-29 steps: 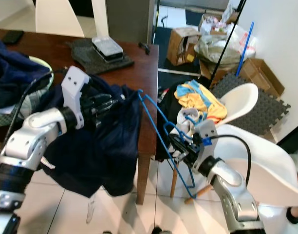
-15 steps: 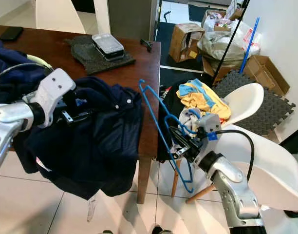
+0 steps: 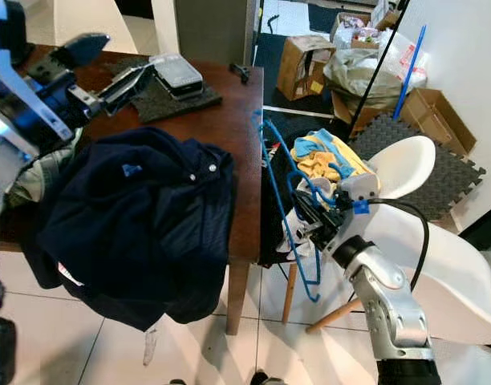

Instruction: Hang hanger

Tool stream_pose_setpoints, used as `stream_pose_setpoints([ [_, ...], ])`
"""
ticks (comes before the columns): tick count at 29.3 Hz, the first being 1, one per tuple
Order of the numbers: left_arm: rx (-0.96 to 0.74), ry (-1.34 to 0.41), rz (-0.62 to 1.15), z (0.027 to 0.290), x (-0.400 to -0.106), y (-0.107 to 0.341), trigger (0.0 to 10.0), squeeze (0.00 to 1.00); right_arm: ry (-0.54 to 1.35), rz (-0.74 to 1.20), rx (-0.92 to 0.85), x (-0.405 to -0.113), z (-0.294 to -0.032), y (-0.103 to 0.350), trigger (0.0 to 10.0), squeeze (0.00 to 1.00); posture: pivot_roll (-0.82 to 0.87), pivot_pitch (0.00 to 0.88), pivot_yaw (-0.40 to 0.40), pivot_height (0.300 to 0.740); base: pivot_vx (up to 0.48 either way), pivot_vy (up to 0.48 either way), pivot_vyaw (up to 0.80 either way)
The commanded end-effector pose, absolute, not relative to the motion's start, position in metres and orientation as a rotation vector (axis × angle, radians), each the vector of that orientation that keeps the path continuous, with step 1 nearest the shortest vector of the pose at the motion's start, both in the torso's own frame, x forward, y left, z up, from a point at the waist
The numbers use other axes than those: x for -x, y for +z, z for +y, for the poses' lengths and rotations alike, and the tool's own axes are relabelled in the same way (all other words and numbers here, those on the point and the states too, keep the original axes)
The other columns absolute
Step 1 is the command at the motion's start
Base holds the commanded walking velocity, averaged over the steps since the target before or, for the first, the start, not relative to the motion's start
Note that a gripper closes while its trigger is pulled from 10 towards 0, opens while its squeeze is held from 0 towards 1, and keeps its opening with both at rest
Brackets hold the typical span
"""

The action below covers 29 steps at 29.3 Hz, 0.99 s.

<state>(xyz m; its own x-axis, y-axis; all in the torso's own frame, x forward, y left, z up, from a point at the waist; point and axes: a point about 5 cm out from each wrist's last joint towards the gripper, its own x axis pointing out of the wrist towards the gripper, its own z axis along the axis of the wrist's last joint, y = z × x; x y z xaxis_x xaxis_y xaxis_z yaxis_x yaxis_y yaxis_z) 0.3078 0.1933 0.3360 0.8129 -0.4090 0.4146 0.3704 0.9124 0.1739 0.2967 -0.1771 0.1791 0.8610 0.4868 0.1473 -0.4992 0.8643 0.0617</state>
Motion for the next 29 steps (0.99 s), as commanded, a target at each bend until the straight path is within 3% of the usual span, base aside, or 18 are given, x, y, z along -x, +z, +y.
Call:
stream_pose_setpoints([
  [1, -0.08, -0.332, -0.446, 0.19, -0.306, 0.325, 10.0, 0.0, 0.489, -0.105, -0.082, -0.299, -0.181, 0.177, 10.0, 0.0, 0.16, 0.203, -0.08, 0.74, 0.0, 0.0, 0.0],
  [17, -0.045, -0.251, -0.42, 0.2, -0.303, 0.31, 10.0, 0.0, 0.47, -0.083, -0.035, -0.309, -0.177, 0.174, 10.0, 0.0, 0.17, 0.183, -0.09, 0.74, 0.0, 0.0, 0.0],
  [29, -0.013, -0.218, -0.416, 0.191, -0.303, 0.297, 10.0, 0.0, 0.466, -0.084, -0.026, -0.309, -0.177, 0.174, 10.0, 0.0, 0.17, 0.18, -0.086, 0.74, 0.0, 0.367, 0.0],
])
